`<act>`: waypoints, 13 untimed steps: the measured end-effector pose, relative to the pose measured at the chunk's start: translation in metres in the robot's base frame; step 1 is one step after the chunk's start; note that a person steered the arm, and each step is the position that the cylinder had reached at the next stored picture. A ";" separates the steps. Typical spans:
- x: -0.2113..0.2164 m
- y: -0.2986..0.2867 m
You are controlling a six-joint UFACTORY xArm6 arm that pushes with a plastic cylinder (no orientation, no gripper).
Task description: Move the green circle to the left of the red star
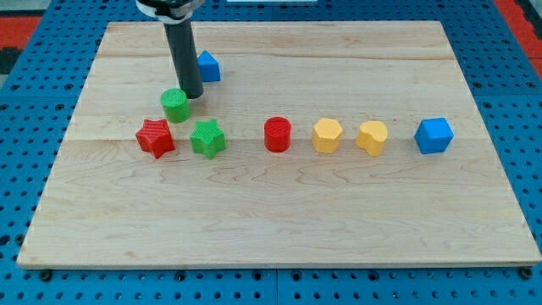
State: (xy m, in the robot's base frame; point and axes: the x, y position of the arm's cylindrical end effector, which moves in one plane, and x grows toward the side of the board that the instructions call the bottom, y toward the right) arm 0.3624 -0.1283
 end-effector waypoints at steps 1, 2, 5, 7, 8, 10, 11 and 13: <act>0.005 -0.021; 0.006 -0.005; 0.025 -0.084; 0.019 -0.119; 0.025 -0.130; 0.060 -0.117; 0.024 -0.072; -0.026 0.090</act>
